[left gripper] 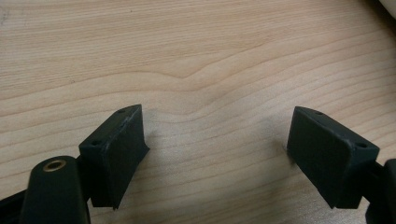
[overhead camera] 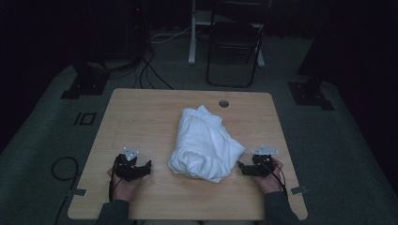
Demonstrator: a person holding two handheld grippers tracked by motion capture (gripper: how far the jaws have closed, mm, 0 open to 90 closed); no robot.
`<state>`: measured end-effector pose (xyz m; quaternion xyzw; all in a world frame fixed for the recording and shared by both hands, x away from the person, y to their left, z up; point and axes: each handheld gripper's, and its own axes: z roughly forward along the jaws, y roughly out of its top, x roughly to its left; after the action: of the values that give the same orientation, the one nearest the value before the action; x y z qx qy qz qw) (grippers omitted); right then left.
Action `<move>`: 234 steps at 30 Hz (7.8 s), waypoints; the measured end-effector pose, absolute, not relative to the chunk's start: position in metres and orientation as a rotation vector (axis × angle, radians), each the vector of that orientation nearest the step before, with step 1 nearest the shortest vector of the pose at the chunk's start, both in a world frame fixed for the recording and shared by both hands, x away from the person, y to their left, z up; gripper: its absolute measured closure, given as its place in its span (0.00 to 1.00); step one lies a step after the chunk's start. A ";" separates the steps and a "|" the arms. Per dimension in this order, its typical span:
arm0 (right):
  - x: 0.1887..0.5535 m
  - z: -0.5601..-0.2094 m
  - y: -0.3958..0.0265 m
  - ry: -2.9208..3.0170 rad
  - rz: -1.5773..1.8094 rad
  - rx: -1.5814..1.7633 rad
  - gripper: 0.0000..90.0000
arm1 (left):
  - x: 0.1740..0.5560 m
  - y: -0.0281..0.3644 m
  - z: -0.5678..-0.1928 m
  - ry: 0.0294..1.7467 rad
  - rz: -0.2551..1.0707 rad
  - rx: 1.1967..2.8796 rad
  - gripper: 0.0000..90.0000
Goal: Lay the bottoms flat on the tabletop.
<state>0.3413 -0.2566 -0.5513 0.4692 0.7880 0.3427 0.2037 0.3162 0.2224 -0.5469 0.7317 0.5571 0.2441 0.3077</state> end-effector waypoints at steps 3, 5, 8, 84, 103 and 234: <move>0.341 -0.551 -0.257 2.198 0.956 1.309 0.15 | 0.316 0.222 -0.547 1.474 0.645 1.934 0.22; 0.341 -0.551 -0.257 2.199 0.956 1.309 0.15 | 0.316 0.222 -0.547 1.474 0.645 1.935 0.22; 0.341 -0.551 -0.257 2.201 0.957 1.307 0.15 | 0.316 0.222 -0.547 1.475 0.645 1.936 0.21; 0.353 -0.546 -0.230 2.202 0.993 1.285 0.67 | 0.325 0.190 -0.502 1.514 0.634 1.751 0.28; 0.352 -0.547 -0.231 2.196 1.010 1.278 0.66 | 0.308 0.239 -0.535 1.712 0.586 1.759 0.30; 0.384 -0.516 -0.242 2.018 0.829 1.360 0.58 | 0.269 0.257 -0.508 1.269 0.503 1.920 0.54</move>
<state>0.3839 -0.2416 -0.5157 0.5077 0.7532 0.3093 0.2815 0.2695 0.2568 -0.5077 0.7530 0.4976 0.1971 0.3829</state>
